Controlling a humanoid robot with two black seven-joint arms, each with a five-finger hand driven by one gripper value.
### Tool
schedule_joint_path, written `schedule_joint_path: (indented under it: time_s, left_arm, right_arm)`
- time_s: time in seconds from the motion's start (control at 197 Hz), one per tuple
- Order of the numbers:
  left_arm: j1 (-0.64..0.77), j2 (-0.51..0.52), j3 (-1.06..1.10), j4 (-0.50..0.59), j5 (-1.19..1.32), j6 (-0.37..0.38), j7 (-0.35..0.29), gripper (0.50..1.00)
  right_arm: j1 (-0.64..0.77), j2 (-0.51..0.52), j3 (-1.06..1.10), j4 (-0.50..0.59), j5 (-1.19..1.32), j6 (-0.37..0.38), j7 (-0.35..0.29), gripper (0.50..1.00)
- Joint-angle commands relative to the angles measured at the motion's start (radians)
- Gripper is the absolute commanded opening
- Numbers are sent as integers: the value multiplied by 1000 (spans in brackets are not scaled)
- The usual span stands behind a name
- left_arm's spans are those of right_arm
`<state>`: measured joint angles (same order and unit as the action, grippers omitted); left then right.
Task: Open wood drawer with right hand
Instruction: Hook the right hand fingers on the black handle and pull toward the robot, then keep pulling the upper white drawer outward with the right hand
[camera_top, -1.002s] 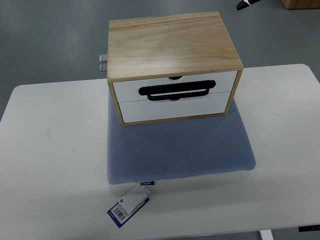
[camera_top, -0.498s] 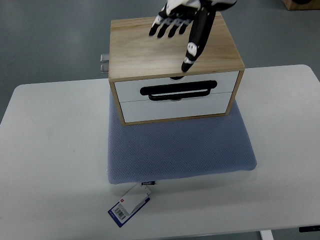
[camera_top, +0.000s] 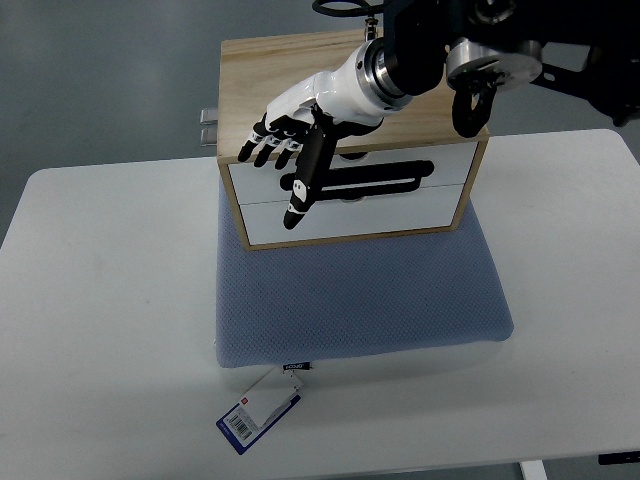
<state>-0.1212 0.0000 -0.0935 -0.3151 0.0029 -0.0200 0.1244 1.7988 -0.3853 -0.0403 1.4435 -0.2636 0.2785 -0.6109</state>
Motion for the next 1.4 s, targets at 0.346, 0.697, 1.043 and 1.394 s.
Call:
schedule_joint_path:
  time_s: [0.346, 0.697, 1.043, 1.394]
  left_arm:
    - [0, 0, 0, 1, 0, 0, 0, 1000]
    - [0, 0, 0, 1, 0, 0, 0, 1000]
    - [0, 0, 1, 4, 0, 0, 0, 1000]
    - [0, 0, 0, 5, -1, 0, 0, 1000]
  right_arm:
    - [-102, -15, -62, -23, -146, -15, 0, 940]
    - [-136, -26, -102, -45, -220, 4, 0, 940]
    - [-161, -92, -90, -18, -204, 208, 0, 940]
    - [-157, -148, -66, 80, -132, 332, 0, 940]
